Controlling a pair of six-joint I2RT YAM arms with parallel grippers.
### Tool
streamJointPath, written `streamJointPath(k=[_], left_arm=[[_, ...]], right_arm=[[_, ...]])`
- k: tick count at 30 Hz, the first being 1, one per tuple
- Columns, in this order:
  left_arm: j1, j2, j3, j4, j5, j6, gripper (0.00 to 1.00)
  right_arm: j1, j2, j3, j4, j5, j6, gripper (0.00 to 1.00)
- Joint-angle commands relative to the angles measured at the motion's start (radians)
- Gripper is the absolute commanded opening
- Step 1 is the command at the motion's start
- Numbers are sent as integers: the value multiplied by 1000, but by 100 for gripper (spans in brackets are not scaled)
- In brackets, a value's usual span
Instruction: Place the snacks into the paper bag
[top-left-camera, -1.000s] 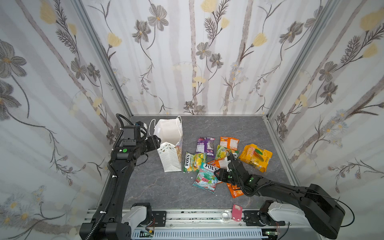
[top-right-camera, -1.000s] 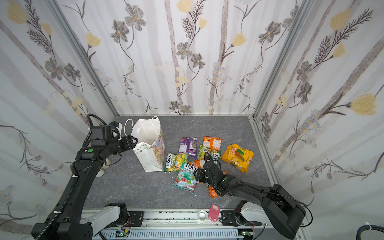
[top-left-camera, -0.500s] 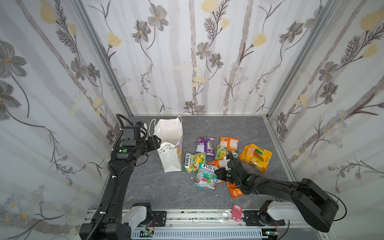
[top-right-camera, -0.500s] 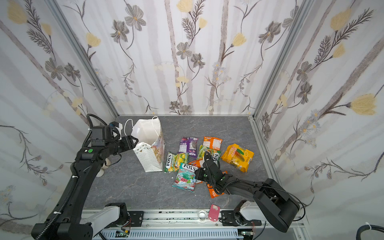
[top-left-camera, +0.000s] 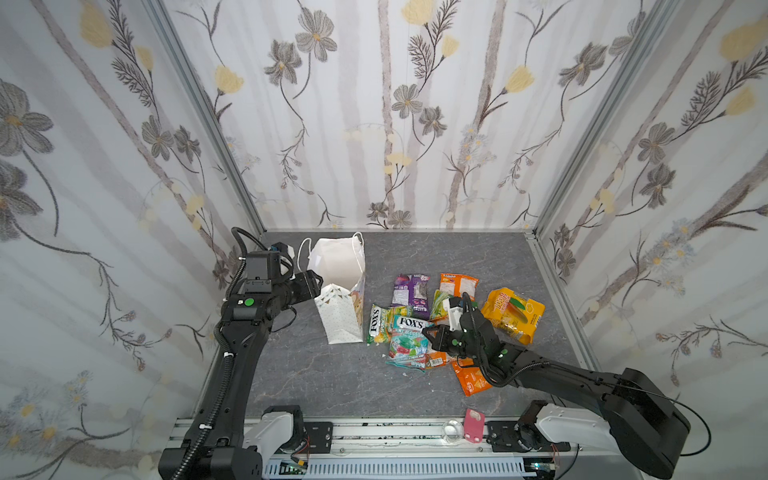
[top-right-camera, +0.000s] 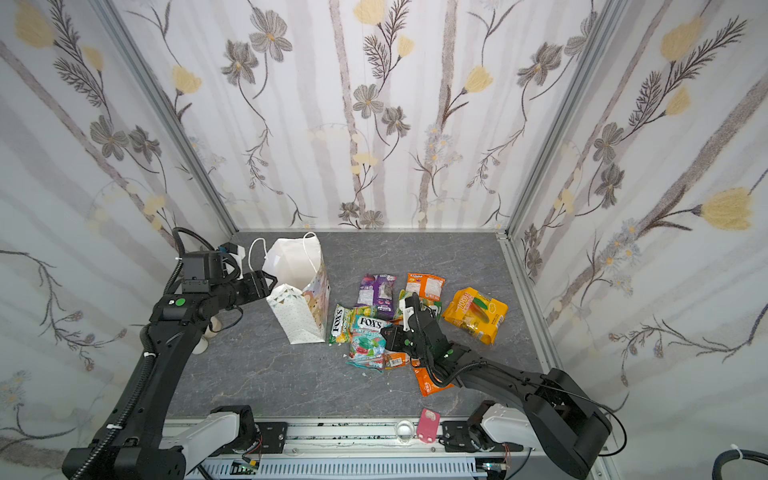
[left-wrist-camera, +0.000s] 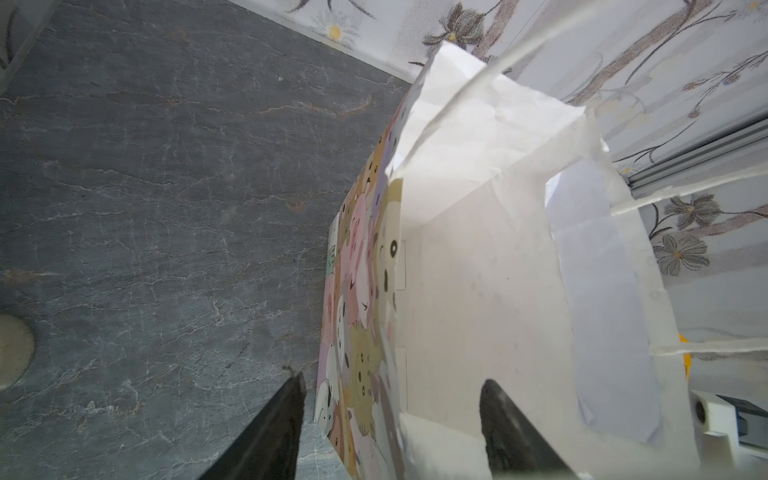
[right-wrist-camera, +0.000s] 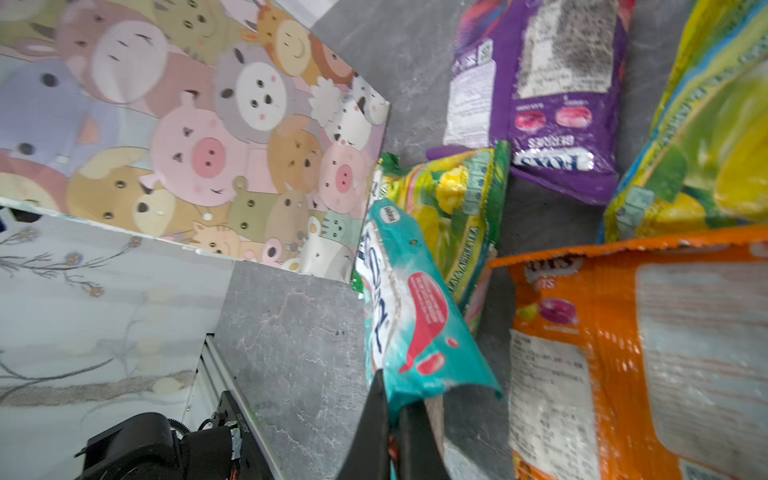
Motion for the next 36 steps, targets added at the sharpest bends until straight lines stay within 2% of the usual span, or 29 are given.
streamJointPath(k=[1, 9, 22, 33, 34, 36], left_arm=[[0, -8, -3, 29, -13, 0, 67], [0, -5, -9, 90, 20, -34, 59], [2, -21, -39, 119, 7, -41, 56], [2, -26, -36, 121, -4, -42, 50], [2, -26, -38, 119, -6, -40, 50], [2, -24, -44, 113, -10, -32, 45]], right_arm=[[0, -23, 36, 43, -60, -63, 0], [1, -31, 163, -13, -115, -133, 0], [13, -18, 334, -47, -173, -217, 0], [55, 26, 547, -115, -165, -293, 0], [85, 26, 564, -119, -160, -299, 0], [99, 33, 594, -135, -147, -310, 0]])
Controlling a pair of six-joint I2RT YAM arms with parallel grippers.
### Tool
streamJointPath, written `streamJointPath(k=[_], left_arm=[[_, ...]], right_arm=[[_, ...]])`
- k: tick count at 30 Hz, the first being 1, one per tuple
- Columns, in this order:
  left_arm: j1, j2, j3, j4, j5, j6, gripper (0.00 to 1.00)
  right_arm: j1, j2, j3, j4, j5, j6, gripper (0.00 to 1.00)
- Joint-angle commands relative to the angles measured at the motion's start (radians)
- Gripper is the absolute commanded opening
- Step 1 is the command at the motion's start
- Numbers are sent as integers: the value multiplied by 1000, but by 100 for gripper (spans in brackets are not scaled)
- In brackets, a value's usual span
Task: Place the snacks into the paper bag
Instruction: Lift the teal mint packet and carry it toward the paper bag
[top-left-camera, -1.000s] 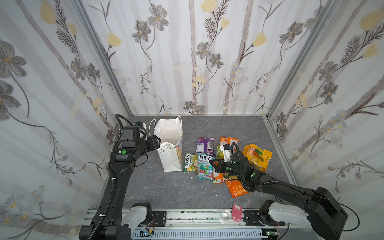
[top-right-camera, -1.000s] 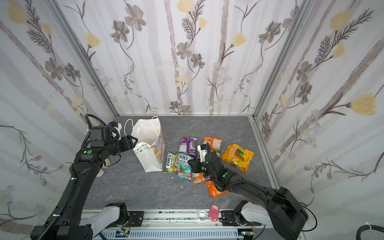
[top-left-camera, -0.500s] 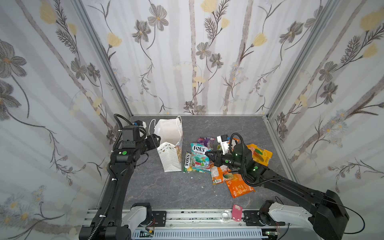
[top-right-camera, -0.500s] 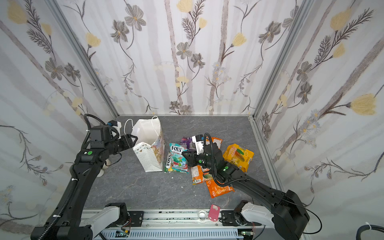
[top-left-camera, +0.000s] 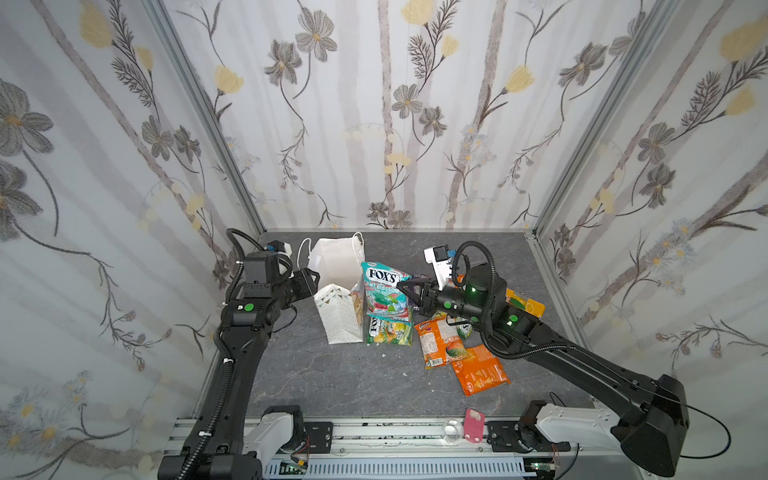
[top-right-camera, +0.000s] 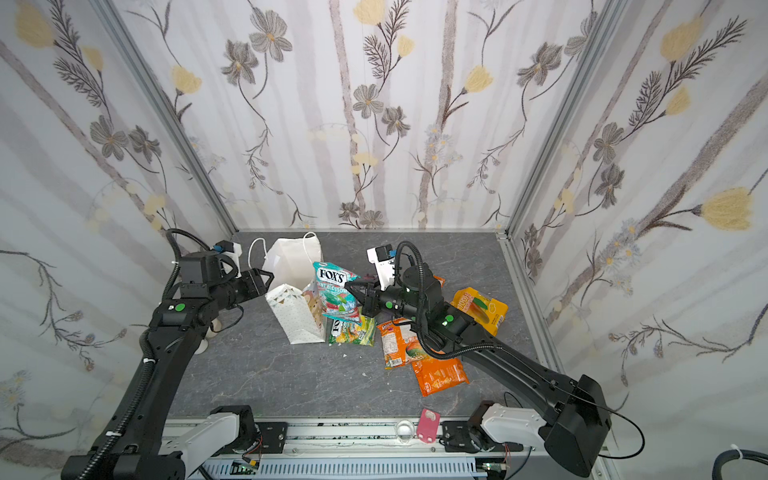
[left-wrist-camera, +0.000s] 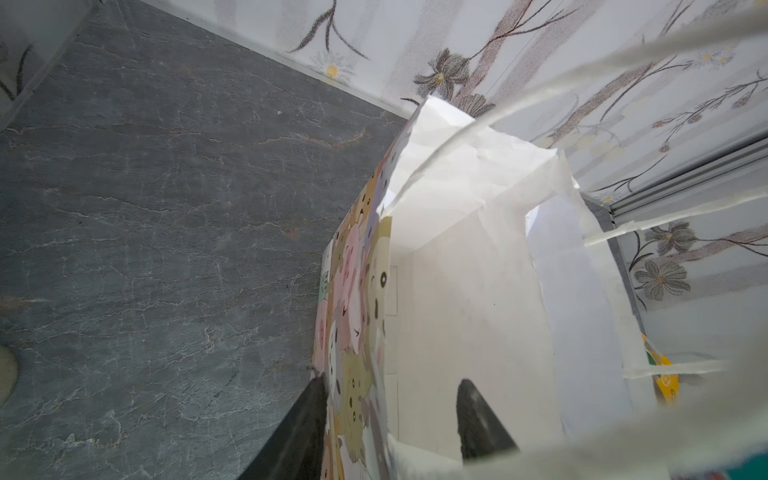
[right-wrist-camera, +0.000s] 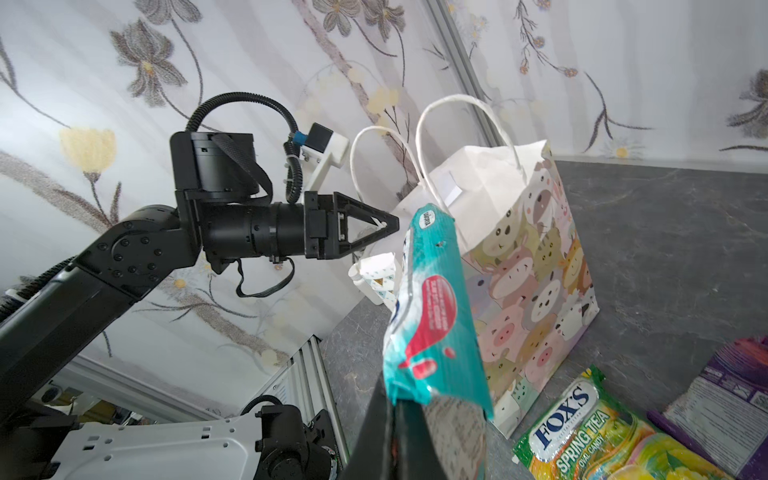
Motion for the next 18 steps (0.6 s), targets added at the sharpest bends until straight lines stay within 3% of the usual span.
streamJointPath(k=[1, 11, 18], left_arm=[[1, 4, -8, 13, -11, 13, 42], [1, 8, -8, -6, 26, 40, 38], [1, 7, -5, -25, 50, 39, 38]], right_arm=[[23, 7, 52, 2, 18, -35, 0], [99, 60, 240, -85, 137, -53, 0], [218, 198, 490, -216, 418, -84, 0]])
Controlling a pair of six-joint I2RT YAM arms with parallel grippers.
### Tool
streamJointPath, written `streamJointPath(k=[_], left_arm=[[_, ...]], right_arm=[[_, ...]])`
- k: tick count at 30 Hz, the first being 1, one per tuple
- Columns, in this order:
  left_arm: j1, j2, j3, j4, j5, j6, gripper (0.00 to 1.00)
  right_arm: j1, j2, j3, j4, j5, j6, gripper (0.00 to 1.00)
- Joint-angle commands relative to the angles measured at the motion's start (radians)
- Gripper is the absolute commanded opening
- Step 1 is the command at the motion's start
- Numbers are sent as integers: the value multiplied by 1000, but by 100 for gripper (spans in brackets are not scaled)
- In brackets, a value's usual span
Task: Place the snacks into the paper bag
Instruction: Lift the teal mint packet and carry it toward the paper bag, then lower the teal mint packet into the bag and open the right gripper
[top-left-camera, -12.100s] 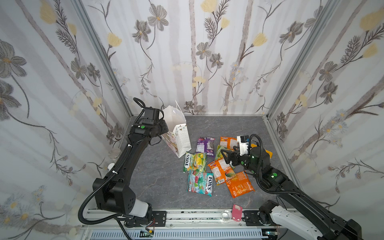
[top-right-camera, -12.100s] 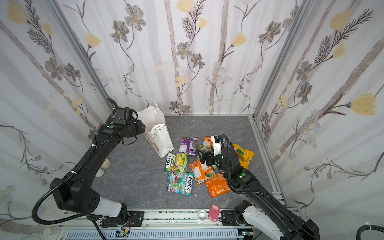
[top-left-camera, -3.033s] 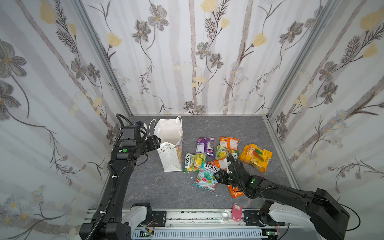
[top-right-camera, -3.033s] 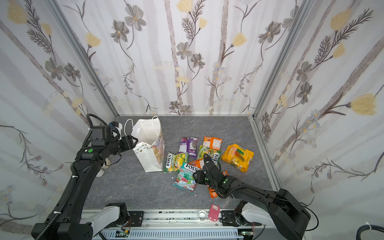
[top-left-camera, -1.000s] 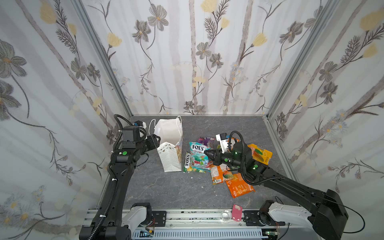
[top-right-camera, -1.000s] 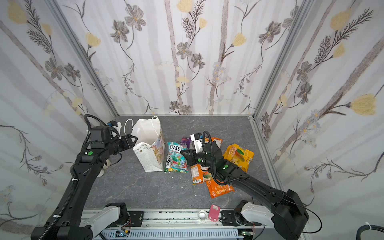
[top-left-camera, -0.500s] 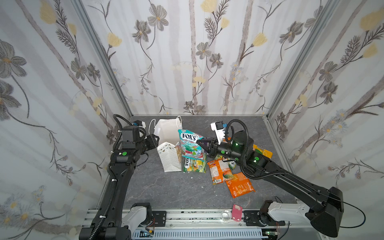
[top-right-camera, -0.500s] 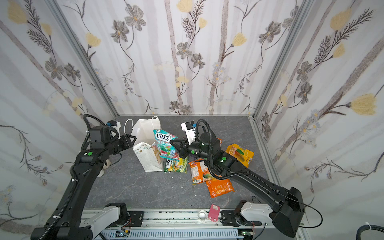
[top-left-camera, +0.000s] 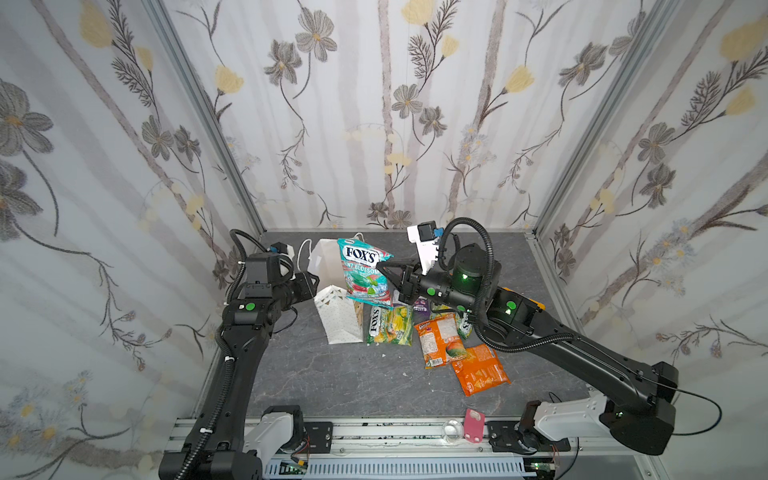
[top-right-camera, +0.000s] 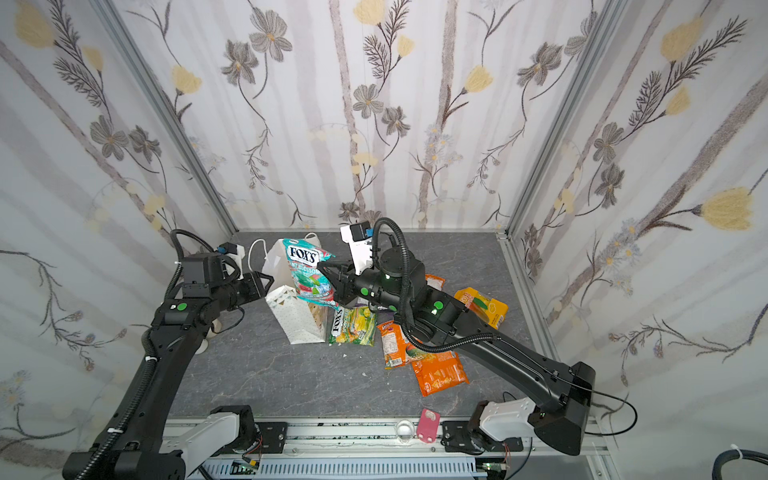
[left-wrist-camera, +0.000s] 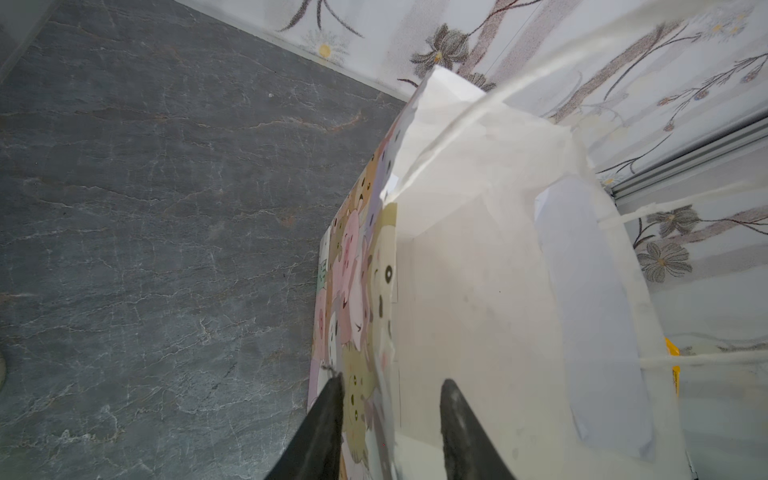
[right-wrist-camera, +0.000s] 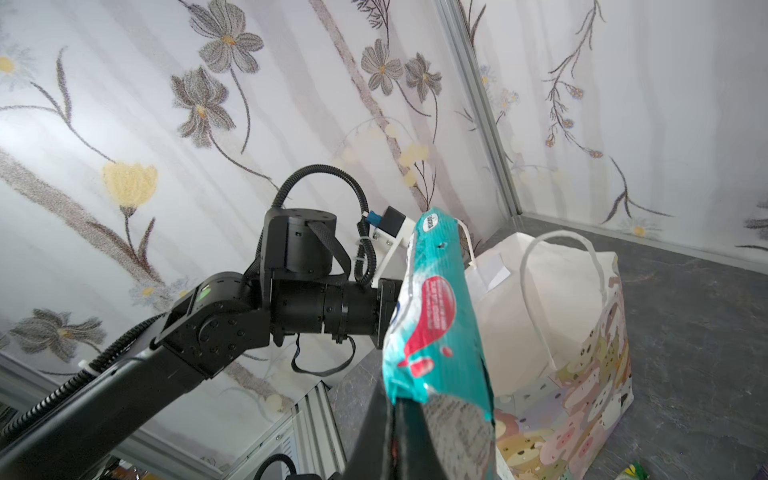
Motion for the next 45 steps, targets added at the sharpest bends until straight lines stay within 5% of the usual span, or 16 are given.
streamJointPath(k=[1, 9, 15, 25, 34, 45], left_arm=[[0, -1, 6, -5, 28, 9, 38], [0, -19, 27, -28, 84, -16, 37], [0, -30, 25, -35, 84, -13, 37], [-1, -29, 2, -28, 90, -14, 37], [-2, -45, -6, 1, 152, -51, 37], [-2, -32, 27, -56, 72, 10, 37]], right_arm=[[43, 60, 97, -27, 195, -30, 0], [141, 192, 247, -20, 546, -128, 0], [159, 299, 339, -32, 680, -192, 0], [166, 462, 510, -90, 761, -233, 0], [170, 526, 515, -59, 830, -270, 0], [160, 576, 514, -67, 807, -259, 0]])
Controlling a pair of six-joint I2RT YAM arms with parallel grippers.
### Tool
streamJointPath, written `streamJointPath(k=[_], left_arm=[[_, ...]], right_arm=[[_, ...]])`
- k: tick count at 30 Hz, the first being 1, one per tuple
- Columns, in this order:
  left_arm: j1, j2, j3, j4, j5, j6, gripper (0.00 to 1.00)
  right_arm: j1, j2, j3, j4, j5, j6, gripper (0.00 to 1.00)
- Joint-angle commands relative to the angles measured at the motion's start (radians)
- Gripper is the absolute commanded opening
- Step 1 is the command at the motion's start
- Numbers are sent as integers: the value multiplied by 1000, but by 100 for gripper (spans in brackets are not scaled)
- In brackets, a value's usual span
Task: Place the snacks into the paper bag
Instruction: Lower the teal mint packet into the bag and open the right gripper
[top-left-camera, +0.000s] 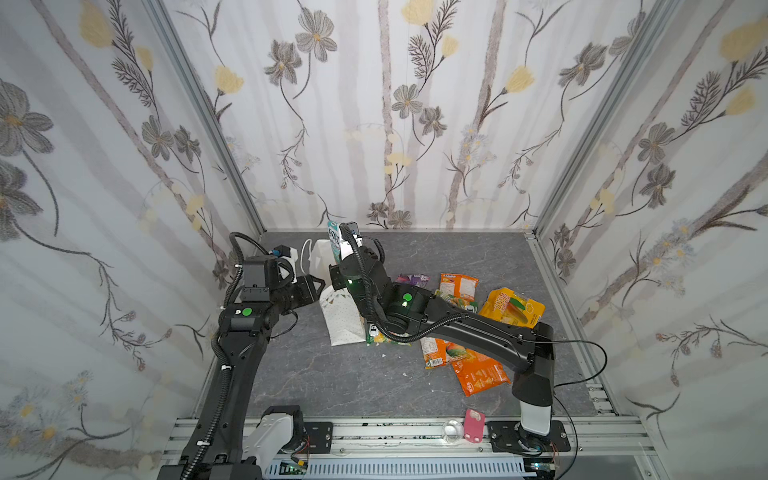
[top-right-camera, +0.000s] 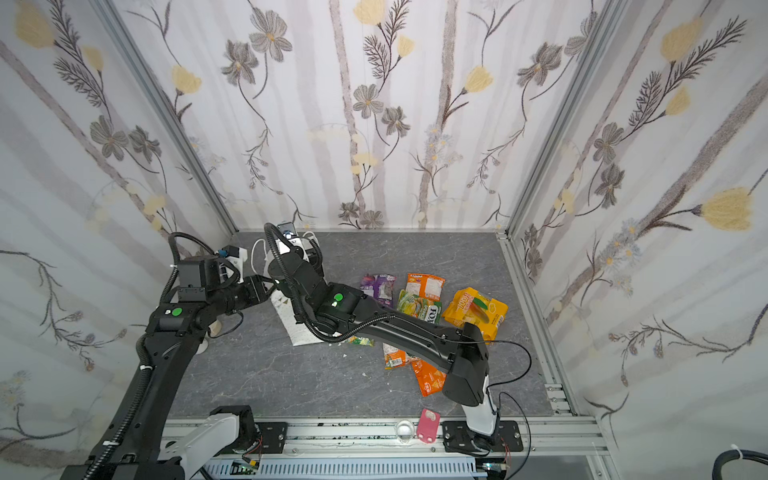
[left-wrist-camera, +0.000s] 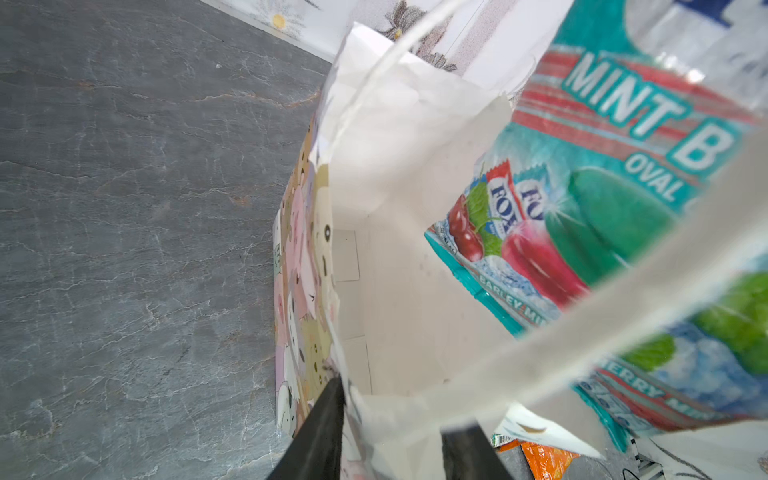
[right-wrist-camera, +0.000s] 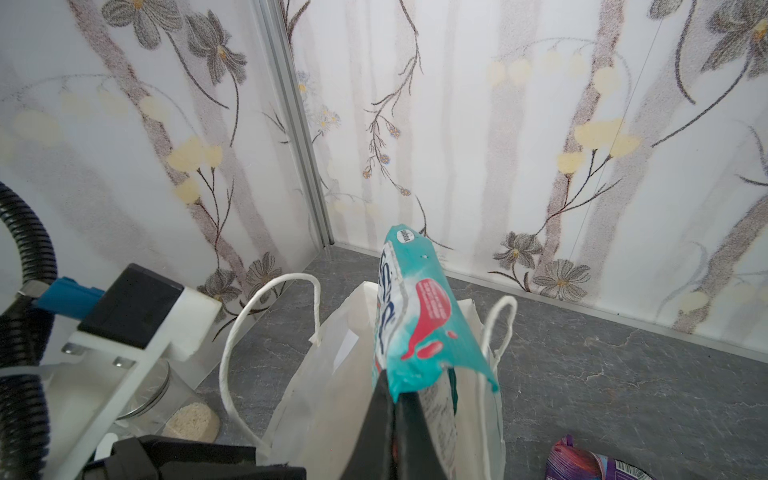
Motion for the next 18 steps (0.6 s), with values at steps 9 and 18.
streamJointPath(k=[9, 18], left_arm=[[0, -2, 8, -14, -47, 35, 38], [0, -7, -6, -12, -46, 43, 38]], right_arm=[[-12, 32, 9, -1, -10, 27, 0], [-12, 39, 9, -10, -17, 30, 24]])
